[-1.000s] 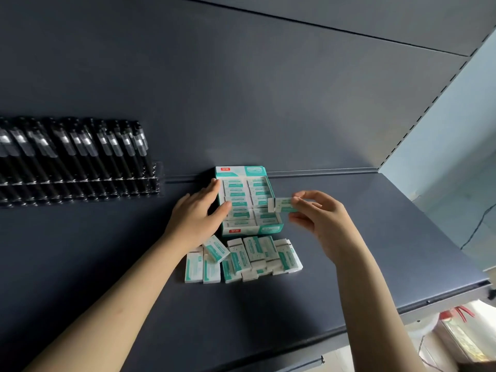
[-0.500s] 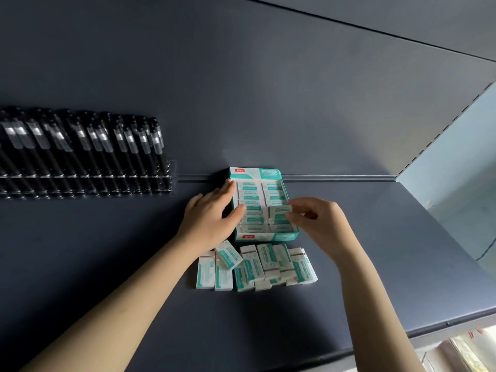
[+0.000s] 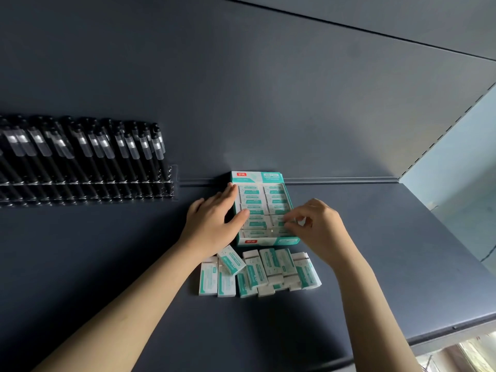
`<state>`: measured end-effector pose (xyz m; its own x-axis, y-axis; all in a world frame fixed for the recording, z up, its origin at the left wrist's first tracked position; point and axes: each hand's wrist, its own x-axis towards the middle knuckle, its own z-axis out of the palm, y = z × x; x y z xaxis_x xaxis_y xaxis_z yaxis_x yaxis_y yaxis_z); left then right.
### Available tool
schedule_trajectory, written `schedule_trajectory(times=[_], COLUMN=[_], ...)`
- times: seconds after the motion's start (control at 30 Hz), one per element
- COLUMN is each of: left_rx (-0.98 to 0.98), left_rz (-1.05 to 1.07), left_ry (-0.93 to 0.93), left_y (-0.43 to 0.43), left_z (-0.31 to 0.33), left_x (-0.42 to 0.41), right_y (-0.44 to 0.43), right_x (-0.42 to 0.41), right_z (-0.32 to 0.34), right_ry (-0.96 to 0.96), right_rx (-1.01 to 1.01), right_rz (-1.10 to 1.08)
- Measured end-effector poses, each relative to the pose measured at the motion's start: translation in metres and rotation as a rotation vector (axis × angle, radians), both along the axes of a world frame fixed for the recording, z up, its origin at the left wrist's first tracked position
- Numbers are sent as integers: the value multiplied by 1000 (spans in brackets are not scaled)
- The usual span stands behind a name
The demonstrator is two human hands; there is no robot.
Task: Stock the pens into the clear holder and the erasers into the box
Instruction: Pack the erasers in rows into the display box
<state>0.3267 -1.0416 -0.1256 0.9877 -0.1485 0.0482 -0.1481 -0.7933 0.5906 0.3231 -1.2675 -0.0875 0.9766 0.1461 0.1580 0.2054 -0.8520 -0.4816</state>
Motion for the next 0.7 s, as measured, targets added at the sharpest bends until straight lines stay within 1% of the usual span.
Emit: schedule_trajectory(times=[0.23,0.37,0.47,0.6,0.7], left_rx=[-23,-56,-106,-216,-298], left_rz=[-1,10,24,41,31], left_ry=[13,22,29,43,61], left_y=[0,1,1,5,14], left_z=[4,7,11,15,11], left_x=[-1,-2,-3,-2,2], right_y=[1,5,15,46,63], right_x=[0,-16,-38,-66,-75], right_z=[-10,-4,7,6,-1], right_ry=[-16,-119,-178,-33,48], right_rx=[42,120,211,199,95], right_rz=[-44,-79,3,175,201])
